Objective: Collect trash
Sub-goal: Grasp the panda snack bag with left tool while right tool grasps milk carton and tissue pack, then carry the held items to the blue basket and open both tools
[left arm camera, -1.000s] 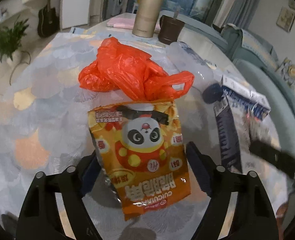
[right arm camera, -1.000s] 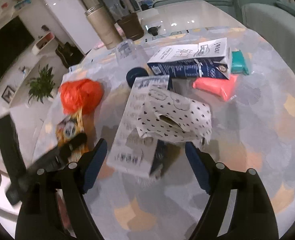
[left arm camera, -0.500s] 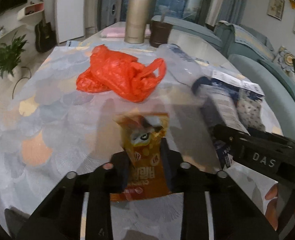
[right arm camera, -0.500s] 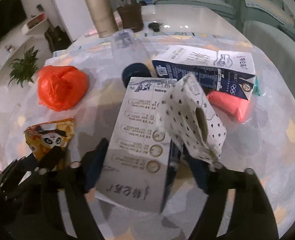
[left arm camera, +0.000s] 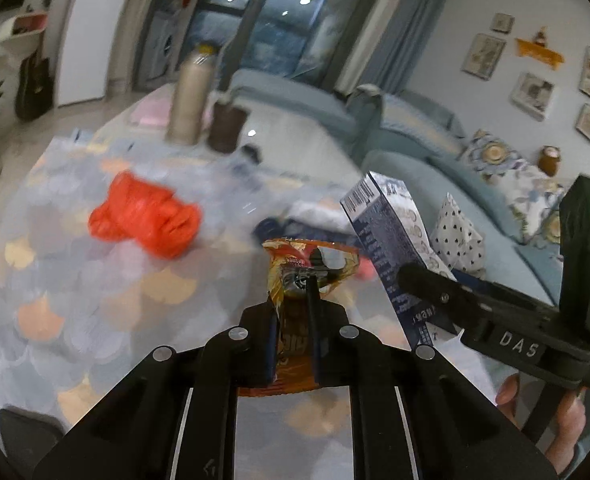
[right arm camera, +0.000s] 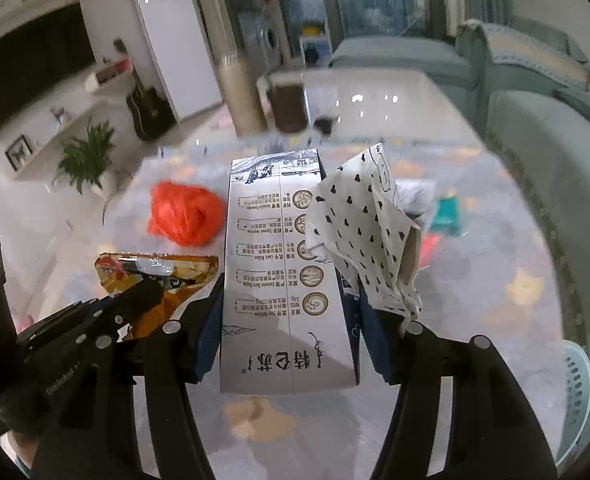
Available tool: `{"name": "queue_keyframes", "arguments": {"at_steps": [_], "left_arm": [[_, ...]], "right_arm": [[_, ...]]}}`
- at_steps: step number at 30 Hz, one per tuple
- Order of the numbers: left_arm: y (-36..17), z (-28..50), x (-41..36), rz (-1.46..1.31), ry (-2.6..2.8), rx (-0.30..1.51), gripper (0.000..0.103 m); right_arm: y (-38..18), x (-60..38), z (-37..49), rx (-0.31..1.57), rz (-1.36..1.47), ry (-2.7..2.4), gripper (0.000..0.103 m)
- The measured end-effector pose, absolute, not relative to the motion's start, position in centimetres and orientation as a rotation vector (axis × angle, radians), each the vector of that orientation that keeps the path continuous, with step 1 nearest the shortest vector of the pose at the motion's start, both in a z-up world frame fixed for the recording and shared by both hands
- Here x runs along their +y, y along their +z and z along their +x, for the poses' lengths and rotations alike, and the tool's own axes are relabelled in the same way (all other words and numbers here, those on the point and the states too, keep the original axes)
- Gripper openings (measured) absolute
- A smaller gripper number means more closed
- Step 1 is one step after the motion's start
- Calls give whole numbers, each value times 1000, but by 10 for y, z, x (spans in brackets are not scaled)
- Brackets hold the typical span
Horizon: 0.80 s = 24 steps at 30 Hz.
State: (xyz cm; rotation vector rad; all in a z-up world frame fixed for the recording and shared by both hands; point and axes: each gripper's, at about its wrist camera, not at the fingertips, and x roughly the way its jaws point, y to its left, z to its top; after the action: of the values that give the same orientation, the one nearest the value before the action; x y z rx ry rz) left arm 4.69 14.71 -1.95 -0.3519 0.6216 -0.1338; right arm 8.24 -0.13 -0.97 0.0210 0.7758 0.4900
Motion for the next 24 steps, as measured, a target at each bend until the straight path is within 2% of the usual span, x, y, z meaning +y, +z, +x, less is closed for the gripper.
{"name": "queue_keyframes", "arguments": {"at_steps": [11,15,24], "left_arm": [[44,45,49,-271,-352,529,10],[46,50,3,-240,-436,542,10],[32,62,-109,-82,-579,589,10]], "right_arm": [[46,-134,24,593,16,250,57],[43,-190,4,568,10,125,57],[3,-308,-9,608,205,-50,57]]}}
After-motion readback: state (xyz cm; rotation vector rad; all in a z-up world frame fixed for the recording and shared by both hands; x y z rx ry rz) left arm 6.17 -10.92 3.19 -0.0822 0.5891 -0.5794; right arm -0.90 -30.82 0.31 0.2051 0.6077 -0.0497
